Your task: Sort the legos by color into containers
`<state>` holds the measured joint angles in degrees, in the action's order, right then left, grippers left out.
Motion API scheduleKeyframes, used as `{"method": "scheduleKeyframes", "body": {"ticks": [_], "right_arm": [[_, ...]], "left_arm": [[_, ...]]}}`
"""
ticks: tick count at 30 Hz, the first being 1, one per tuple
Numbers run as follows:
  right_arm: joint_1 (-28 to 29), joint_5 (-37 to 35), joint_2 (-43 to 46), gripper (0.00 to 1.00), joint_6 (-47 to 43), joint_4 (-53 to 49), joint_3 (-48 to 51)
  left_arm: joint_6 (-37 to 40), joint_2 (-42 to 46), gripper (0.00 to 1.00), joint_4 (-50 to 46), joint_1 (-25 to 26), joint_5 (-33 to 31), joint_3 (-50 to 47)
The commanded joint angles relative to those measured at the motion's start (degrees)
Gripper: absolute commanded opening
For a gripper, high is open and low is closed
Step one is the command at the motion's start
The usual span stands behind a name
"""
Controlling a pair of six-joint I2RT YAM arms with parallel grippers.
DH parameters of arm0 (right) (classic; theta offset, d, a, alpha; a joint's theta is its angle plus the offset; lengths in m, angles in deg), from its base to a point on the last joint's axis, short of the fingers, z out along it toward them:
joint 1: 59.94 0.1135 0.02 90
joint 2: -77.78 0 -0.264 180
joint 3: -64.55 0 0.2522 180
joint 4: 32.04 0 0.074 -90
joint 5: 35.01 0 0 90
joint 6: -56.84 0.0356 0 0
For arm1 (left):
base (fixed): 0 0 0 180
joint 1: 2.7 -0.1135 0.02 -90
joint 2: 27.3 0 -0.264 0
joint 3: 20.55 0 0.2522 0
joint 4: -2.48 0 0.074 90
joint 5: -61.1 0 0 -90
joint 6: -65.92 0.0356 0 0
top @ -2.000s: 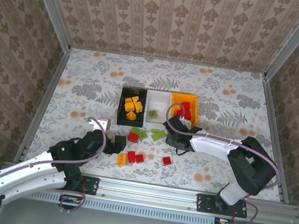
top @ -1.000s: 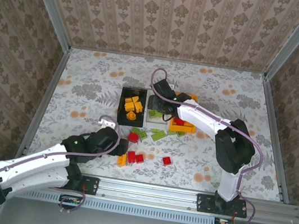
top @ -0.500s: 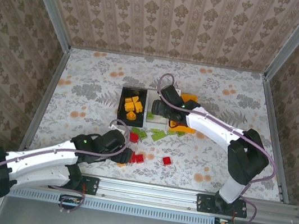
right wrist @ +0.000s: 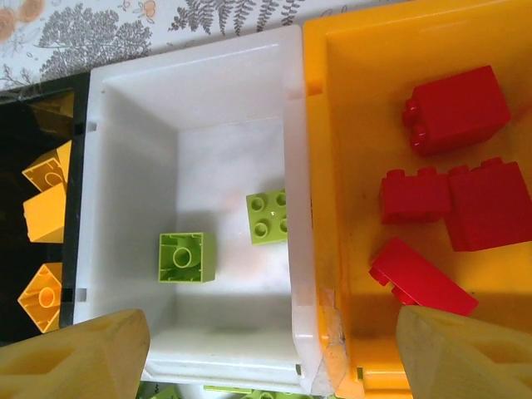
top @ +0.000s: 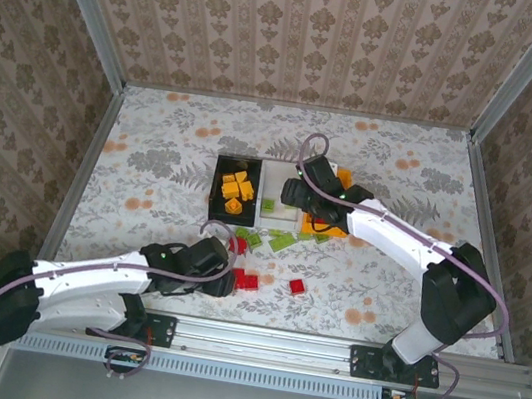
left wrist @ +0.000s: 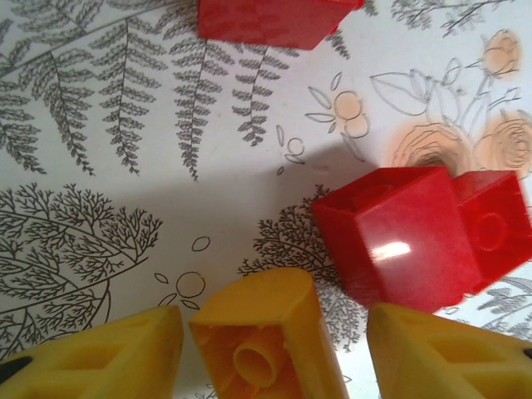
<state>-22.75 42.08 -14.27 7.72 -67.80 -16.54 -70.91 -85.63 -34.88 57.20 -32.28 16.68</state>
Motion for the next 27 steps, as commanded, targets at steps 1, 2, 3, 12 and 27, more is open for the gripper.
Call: {"method": "scheduleKeyframes", "body": {"ticks": [1, 2, 3, 12, 27], "right_arm": [[-0.6, 0.7, 2.3, 0.8, 1.0, 0.9, 1.5], [-0.8, 0.7, 2.5, 0.8, 1.0, 0.9, 1.7], [-1.0, 0.6, 2.7, 0.8, 0.9, 0.9, 1.8], [-1.7, 0.4, 4.5, 0.8, 1.2, 1.0, 3.0], [-1.8, 1.9, 10.9, 0.8, 3.2, 2.4, 12.1]], "left_arm": [[-1.2, -0.9, 0.56, -1.4, -0.5, 0.8, -1.2], [-1.3, -0.8, 0.54, -1.5, -0.5, 0.8, -1.2], [-1.3, -0.7, 0.52, -1.8, -0.7, 0.7, -1.1], [0.3, 2.4, 0.3, -6.6, -1.1, -1.5, 2.8], [23.3, -11.5, 0.23, -3.6, -23.7, -1.2, 29.7]]}}
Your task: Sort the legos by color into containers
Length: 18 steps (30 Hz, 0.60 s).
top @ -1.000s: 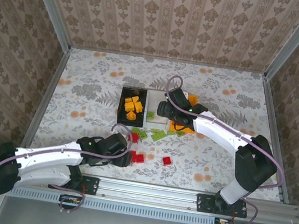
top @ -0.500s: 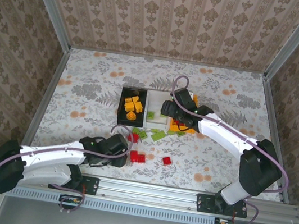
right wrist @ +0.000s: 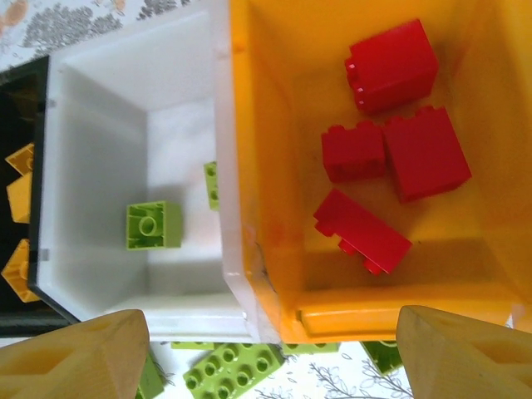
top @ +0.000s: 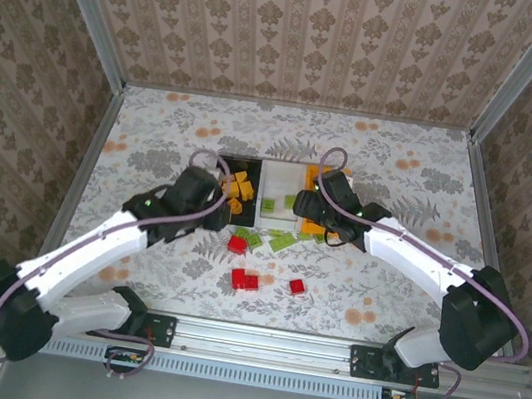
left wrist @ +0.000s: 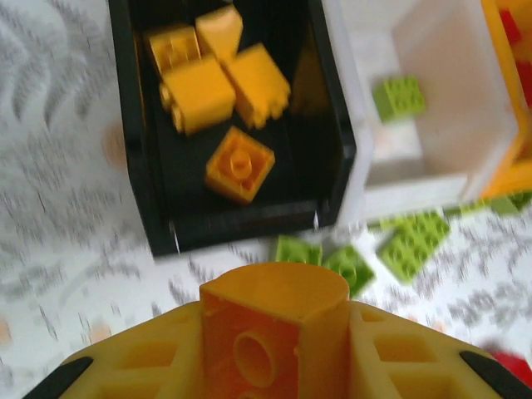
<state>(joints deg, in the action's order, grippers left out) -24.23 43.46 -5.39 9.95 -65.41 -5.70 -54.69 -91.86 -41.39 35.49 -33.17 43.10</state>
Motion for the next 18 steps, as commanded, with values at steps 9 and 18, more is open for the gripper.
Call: {"method": "scheduleKeyframes", "body": {"ticks": [9, 18], "right_arm": [[-0.2, 1.4, 7.0, 0.8, 1.1, -1.4, 5.7], [-0.1, 3.9, 11.6, 0.81, 0.0, -4.1, 8.5]], "left_arm": [[10.9, -27.1, 0.22, 5.6, -6.8, -0.9, 17.9], [11.0, -30.6, 0.61, 3.9, -7.8, 0.6, 22.8]]}}
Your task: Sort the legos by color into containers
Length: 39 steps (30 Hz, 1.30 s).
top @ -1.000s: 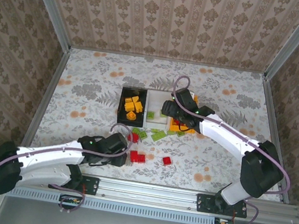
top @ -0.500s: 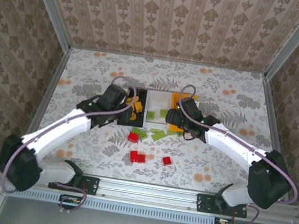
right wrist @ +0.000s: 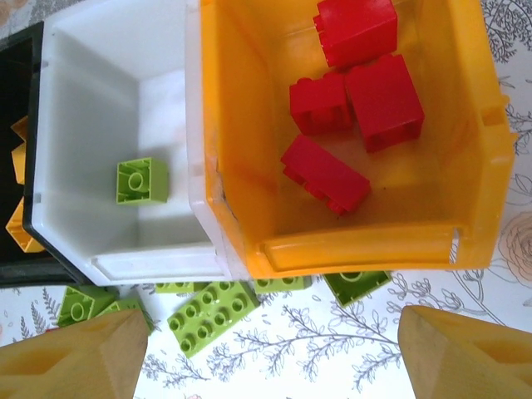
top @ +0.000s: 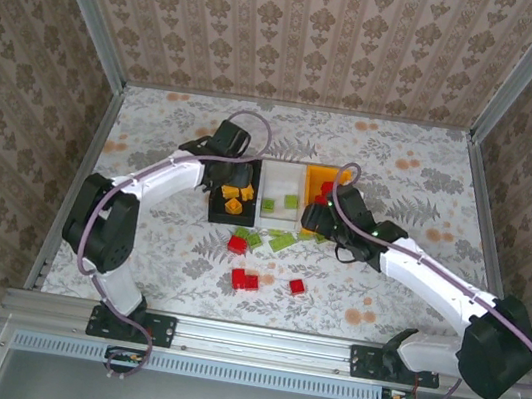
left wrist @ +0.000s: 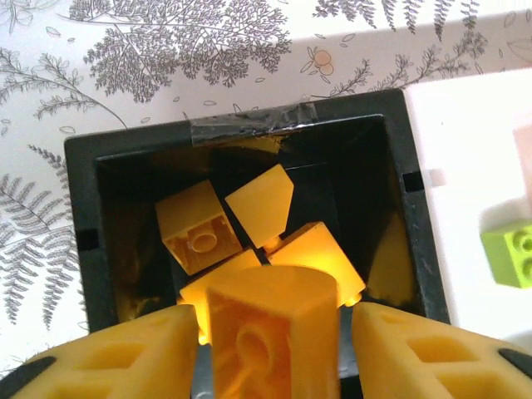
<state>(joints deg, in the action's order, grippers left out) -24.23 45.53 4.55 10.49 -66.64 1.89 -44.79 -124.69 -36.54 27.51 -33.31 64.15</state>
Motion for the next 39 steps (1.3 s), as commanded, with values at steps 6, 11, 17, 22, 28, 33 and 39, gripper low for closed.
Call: {"method": "scheduleKeyframes", "body": {"ticks": [6, 11, 17, 22, 28, 33, 39], "right_arm": [[1.0, 4.7, 2.9, 0.82, -2.1, -4.0, 2.5], [5.0, 6.9, 1.9, 0.82, -4.8, -5.7, 3.7], [11.9, 6.9, -1.5, 0.82, -6.2, -7.3, 6.3], [17.7, 4.6, -6.0, 0.81, -6.5, -7.3, 6.9], [21.3, -0.4, -11.8, 0.73, -5.7, -7.8, 5.5], [21.7, -1.6, -14.2, 0.52, -5.2, -7.7, 5.0], [21.8, -2.1, -12.0, 0.35, -5.1, -7.1, 5.0]], "left_arm": [[-0.6, 13.1, 0.87, 0.1, 4.0, 2.3, -2.6], [-2.6, 25.5, 1.0, 0.9, 11.2, 0.2, -11.0], [-9.0, 39.1, 1.0, 1.2, 19.7, -6.2, -24.3], [-16.5, 48.5, 1.0, 2.1, 22.5, -9.4, -36.3], [-22.7, 54.3, 1.0, 2.1, 22.8, -10.0, -44.5], [-24.5, 56.2, 1.0, 1.6, 22.9, -10.7, -46.5], [-24.7, 58.5, 1.0, 1.3, 22.7, -11.7, -47.1]]}}
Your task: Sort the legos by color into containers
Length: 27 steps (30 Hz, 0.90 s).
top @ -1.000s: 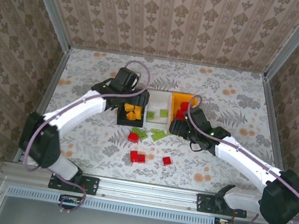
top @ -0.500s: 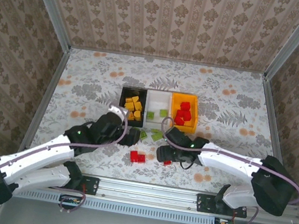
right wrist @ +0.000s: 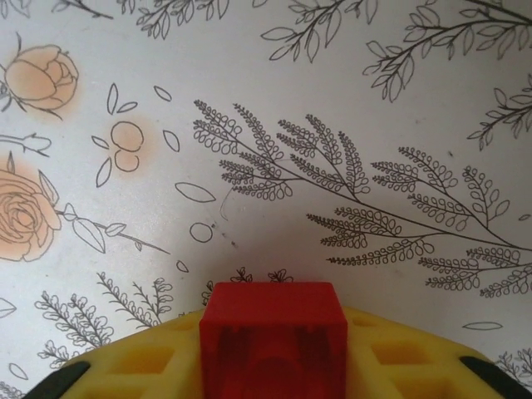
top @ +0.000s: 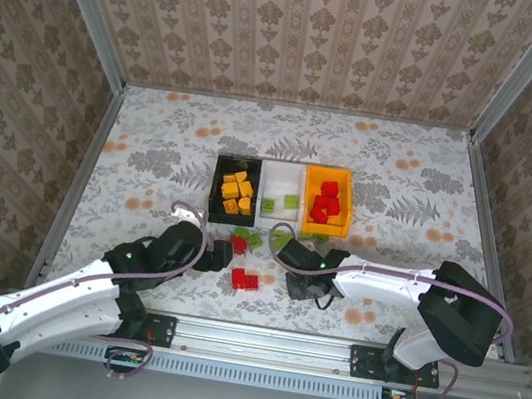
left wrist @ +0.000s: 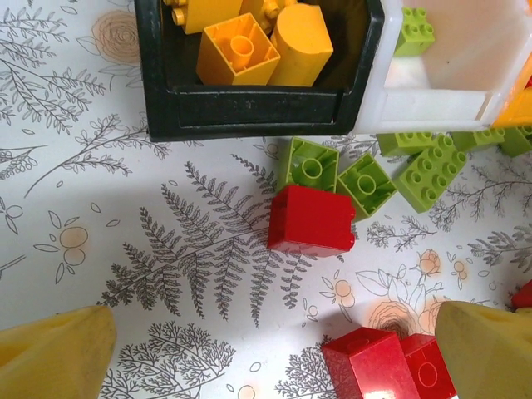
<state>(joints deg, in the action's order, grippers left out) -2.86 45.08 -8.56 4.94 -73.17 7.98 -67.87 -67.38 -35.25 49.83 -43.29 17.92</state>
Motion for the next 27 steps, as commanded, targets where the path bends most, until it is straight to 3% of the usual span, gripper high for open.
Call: {"method": "scheduleKeyframes", "body": {"ticks": [1, 6, 12, 20, 24, 27], "right_arm": [[0.4, -2.1, 2.1, 0.34, 0.3, -0.7, -1.3], [-1.9, -7.2, 8.8, 0.33, -2.1, -3.0, -5.3], [-13.1, -7.5, 11.7, 0.32, -3.3, -3.6, -13.0], [-25.4, -8.0, -2.3, 0.34, -2.0, -0.6, -24.2], [-28.1, -7.6, -9.3, 0.37, -2.3, -1.0, -29.0], [-28.7, -6.9, -12.7, 0.45, -2.7, -1.8, -31.6]], "left_arm": [[-1.4, 1.4, 1.0, 0.0, 0.5, -1.9, -0.8], [-0.5, 1.3, 1.0, 0.0, 0.4, -1.8, -0.8], [-0.4, 1.3, 1.0, 0.5, 0.3, -1.3, -1.1], [-0.8, 1.0, 1.0, 1.2, 0.1, -0.7, -2.0], [-0.4, 0.7, 1.0, 1.0, -0.1, -0.3, -2.1], [-0.1, 0.6, 1.0, 1.1, -0.2, 0.0, -2.0]]}}
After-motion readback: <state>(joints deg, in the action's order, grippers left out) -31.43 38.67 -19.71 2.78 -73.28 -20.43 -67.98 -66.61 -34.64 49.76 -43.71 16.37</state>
